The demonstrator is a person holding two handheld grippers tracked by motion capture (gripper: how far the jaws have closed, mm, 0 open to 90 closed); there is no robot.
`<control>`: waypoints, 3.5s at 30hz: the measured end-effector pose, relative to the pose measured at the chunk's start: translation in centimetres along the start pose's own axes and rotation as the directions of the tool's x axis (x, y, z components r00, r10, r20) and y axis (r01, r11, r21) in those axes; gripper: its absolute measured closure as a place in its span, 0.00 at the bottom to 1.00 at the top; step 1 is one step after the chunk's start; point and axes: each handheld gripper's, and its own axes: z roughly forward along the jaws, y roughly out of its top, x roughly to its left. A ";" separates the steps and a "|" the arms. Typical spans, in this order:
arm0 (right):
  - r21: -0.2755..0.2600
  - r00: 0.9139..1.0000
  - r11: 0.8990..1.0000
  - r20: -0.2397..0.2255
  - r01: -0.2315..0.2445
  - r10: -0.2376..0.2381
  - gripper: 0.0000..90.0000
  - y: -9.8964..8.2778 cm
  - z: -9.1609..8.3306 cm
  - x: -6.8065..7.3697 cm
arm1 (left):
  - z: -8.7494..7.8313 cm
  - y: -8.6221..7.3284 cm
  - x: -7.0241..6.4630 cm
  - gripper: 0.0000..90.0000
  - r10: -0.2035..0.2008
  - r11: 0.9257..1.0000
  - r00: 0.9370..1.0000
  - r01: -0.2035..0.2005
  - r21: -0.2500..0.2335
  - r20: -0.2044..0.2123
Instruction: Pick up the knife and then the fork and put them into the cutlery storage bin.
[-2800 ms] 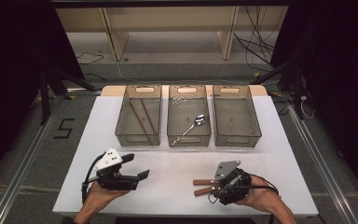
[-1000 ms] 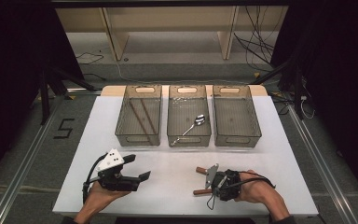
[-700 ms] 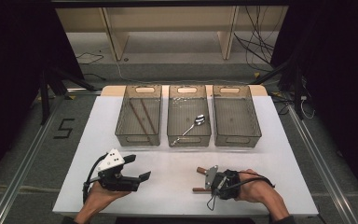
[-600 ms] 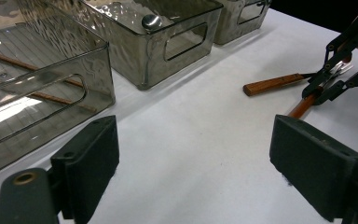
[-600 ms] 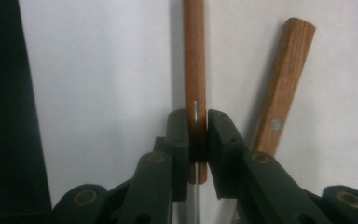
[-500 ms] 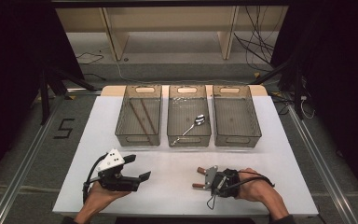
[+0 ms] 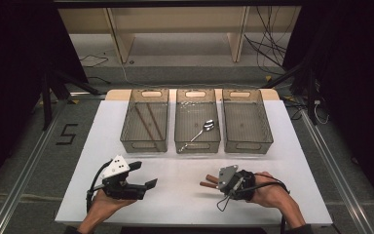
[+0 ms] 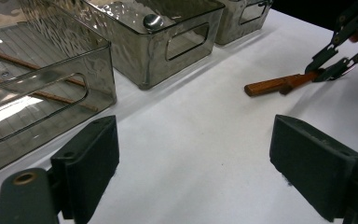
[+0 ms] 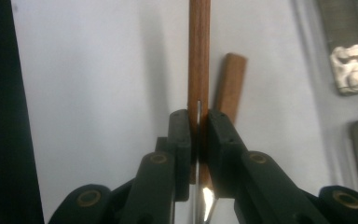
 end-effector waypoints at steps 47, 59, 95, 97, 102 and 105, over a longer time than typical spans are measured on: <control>-0.438 0.668 0.596 -0.014 -0.673 0.744 0.90 -0.8 -6.7 -15.3 | -0.7 -0.1 1.0 0.17 -0.042 0.997 0.999 0.041 -0.059 -0.021; -0.487 0.563 0.482 -0.025 -0.728 0.826 0.90 -1.2 -6.1 -18.7 | -0.7 -0.1 1.0 0.17 -0.038 0.998 0.999 0.037 -0.056 -0.019; -0.533 0.405 0.365 0.045 -0.763 0.913 0.90 -4.1 -2.7 -21.3 | -0.6 -0.2 1.0 0.17 -0.043 0.998 0.999 0.042 -0.051 -0.009; -0.521 0.398 0.359 0.040 -0.774 0.916 0.89 -4.3 -2.4 -21.2 | -0.6 -0.2 0.9 0.17 -0.042 0.998 0.999 0.042 -0.053 -0.009; -0.501 0.376 0.343 0.037 -0.795 0.926 0.81 -4.7 -2.0 -21.2 | -0.6 -0.2 0.9 0.17 -0.042 0.998 0.999 0.042 -0.053 -0.010; -0.496 0.381 0.348 0.038 -0.795 0.924 0.75 -4.6 -2.3 -21.1 | -0.6 -0.2 0.9 0.17 -0.043 0.998 0.999 0.042 -0.053 -0.011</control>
